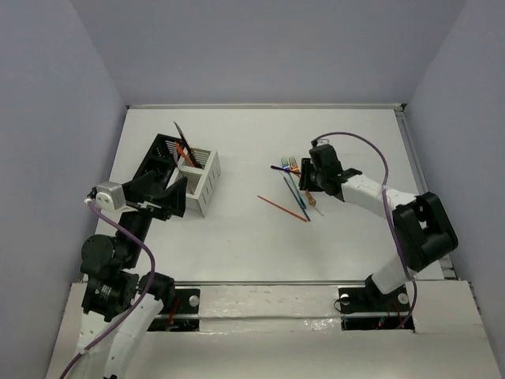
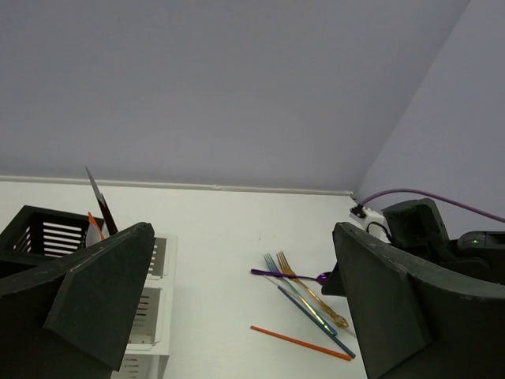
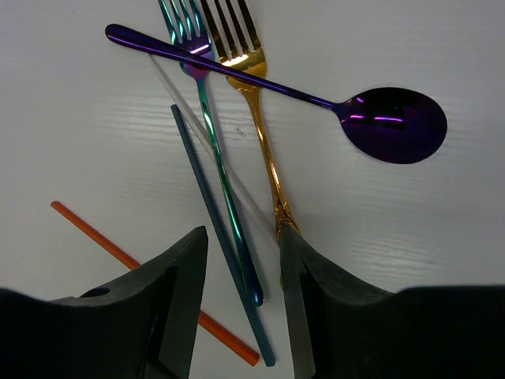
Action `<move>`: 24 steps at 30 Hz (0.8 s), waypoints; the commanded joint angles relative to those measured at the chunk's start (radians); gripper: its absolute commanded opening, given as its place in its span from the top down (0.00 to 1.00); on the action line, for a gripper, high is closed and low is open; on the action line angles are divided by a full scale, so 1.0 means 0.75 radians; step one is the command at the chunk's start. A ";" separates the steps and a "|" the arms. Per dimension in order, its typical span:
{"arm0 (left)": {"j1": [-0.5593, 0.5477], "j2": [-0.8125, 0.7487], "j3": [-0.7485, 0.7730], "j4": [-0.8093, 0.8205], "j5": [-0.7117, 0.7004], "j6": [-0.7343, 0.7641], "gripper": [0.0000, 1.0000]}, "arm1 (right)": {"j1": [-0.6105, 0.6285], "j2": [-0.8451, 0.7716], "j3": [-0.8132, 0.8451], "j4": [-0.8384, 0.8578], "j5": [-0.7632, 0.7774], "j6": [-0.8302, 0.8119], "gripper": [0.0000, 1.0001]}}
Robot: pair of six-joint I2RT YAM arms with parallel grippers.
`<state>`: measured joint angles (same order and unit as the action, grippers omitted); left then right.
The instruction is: Sort the eating utensils into containers
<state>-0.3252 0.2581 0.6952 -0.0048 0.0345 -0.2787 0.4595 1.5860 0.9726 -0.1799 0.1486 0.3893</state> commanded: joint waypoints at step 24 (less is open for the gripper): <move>-0.002 0.016 0.000 0.070 0.026 -0.009 0.01 | -0.030 0.135 0.184 -0.018 0.000 -0.018 0.52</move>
<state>-0.3252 0.2581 0.6952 -0.0048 0.0418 -0.2783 0.4488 1.6890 1.0672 -0.2016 0.1429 0.3813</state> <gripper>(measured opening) 0.989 0.479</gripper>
